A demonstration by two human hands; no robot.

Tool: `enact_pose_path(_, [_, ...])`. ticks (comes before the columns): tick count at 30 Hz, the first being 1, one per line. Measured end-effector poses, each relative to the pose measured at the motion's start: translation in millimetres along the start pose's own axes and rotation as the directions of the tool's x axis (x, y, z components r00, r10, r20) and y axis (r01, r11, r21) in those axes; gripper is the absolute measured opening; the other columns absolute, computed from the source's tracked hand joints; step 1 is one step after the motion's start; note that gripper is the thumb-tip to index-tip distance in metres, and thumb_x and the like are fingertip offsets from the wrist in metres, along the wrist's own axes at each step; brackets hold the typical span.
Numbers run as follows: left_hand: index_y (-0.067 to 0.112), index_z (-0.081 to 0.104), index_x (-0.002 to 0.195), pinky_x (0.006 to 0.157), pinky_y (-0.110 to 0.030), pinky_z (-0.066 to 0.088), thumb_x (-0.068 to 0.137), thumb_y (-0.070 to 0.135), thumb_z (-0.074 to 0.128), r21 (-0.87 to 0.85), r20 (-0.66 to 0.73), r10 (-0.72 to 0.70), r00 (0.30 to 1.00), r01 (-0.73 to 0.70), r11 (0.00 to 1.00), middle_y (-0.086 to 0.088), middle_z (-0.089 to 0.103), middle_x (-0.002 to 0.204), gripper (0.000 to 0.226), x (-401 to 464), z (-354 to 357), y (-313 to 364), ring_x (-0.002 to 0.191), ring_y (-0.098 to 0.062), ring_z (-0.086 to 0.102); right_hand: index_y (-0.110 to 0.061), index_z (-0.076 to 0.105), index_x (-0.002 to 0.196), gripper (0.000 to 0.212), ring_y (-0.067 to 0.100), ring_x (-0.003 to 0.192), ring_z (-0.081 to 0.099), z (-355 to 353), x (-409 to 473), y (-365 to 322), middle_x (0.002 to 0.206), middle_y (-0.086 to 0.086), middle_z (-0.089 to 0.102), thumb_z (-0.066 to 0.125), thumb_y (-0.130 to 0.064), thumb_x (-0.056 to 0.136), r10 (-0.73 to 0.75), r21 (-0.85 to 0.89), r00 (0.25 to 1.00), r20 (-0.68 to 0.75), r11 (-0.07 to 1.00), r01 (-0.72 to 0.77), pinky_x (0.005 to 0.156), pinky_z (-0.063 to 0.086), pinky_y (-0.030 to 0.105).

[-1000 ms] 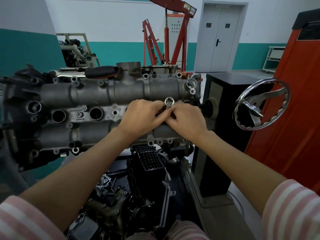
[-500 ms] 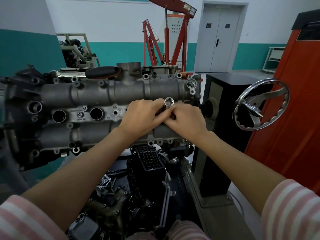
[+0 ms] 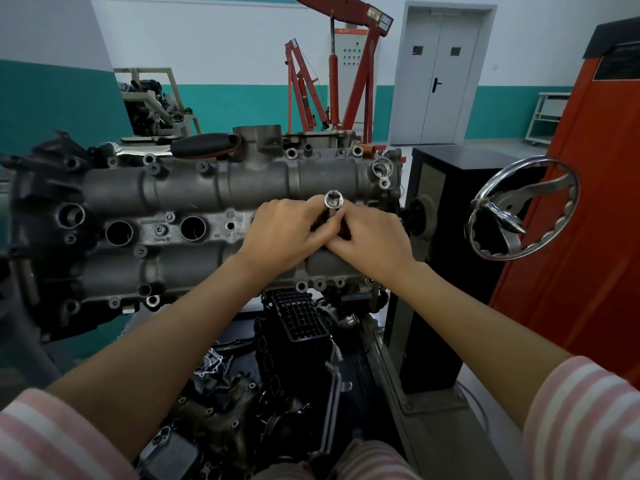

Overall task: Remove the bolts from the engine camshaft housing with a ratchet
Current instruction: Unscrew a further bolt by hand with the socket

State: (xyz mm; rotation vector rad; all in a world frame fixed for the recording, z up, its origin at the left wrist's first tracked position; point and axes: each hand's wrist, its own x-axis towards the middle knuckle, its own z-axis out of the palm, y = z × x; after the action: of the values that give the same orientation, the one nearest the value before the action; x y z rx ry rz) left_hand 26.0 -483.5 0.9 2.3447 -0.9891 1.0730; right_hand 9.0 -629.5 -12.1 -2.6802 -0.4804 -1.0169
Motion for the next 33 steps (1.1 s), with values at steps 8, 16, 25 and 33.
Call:
enact_pose_path(8, [0.006,0.058,0.08,0.049,-0.036,0.043,0.083,0.056,0.026,0.003,0.043,0.002,0.999,-0.002,1.0,-0.001,0.056,0.058,0.06,0.5,-2.1,1.6,0.053,-0.023,0.054,-0.015,0.049,0.077,0.022,0.018,0.063,0.052,-2.2,-1.8,-1.9,0.066,-0.007,0.049,0.048,-0.033,0.09,-0.008,0.008,1.0,-0.001,1.0,0.008,0.051,0.027,0.028])
enact_pose_path(16, [0.018,0.042,0.069,0.044,-0.028,0.033,0.084,0.042,0.035,-0.007,-0.005,0.01,1.0,-0.01,1.0,0.0,0.048,0.051,0.029,-0.3,-1.4,4.7,0.044,-0.028,0.05,-0.012,0.051,0.099,0.039,0.018,0.07,0.06,-1.7,0.8,-0.7,0.078,-0.001,0.063,0.04,-0.047,0.085,0.011,-0.016,1.0,0.025,1.0,-0.01,0.057,0.044,0.032])
enact_pose_path(25, [0.007,0.058,0.078,0.049,-0.036,0.043,0.084,0.057,0.026,0.022,0.028,0.007,1.0,-0.007,1.0,-0.002,0.058,0.06,0.06,0.0,-1.0,1.7,0.053,-0.022,0.054,-0.012,0.059,0.088,0.025,0.019,0.069,0.057,-1.9,-1.9,-1.9,0.076,0.0,0.061,0.05,-0.035,0.089,-0.016,0.022,1.0,-0.007,1.0,0.016,0.055,0.034,0.028])
enact_pose_path(33, [0.011,0.049,0.069,0.044,-0.027,0.033,0.088,0.047,0.034,0.008,-0.008,0.021,1.0,-0.021,1.0,0.004,0.05,0.055,0.044,0.0,-0.4,0.8,0.047,-0.021,0.051,-0.013,0.052,0.1,0.038,0.017,0.068,0.059,-1.2,0.9,-1.0,0.076,-0.002,0.062,0.041,-0.047,0.085,0.015,-0.006,1.0,0.009,1.0,-0.015,0.055,0.043,0.03])
